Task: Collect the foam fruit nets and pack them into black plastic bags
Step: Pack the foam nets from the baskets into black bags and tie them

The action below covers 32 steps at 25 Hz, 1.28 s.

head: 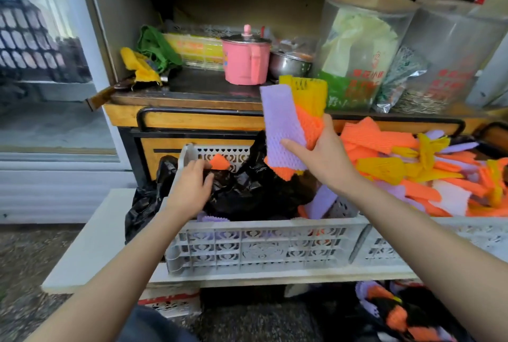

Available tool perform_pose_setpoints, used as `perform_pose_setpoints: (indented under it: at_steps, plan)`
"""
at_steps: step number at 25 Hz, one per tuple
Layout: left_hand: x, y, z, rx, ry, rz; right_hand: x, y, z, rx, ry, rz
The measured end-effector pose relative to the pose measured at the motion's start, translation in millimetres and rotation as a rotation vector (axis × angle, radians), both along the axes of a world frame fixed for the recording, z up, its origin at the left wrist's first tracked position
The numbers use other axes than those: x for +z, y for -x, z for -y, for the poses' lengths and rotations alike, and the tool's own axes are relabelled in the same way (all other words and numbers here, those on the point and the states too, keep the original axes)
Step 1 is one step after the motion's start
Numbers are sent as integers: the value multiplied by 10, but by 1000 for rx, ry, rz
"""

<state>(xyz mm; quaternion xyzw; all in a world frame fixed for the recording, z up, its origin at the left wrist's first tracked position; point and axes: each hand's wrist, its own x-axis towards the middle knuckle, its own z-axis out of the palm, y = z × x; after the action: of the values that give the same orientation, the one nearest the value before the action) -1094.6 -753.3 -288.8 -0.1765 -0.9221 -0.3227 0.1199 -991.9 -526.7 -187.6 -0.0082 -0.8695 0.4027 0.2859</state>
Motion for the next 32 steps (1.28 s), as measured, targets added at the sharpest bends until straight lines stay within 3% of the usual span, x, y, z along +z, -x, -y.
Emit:
perform_pose_setpoints:
  at_steps: [3,9,15,19,22,26,29,32]
  plan:
    - [-257,283,110,53,12,108,-58,360,217,104,-97,14]
    - [-702,824,23,136,24,372,-453,783,-89,117,-478,358]
    - [-730,1088,-216,291,-356,368,-784,510,-746,72,-627,597]
    - [-363,951,-435,71,-499,341,-853,398,-895,74,-747,715]
    - [155,738,-575,-81,-578,159,-812,570,-862,4,-780,728]
    - [830,401,-513,-167,-821,-46,-703,920,-851,-181,-774,782]
    - [967,191,-328,-195,-868,-51,-577,1076,-836,-454,-679,580]
    - [796,133,-186,-166,-812,28,-487,1137,-722,-491,-577,437]
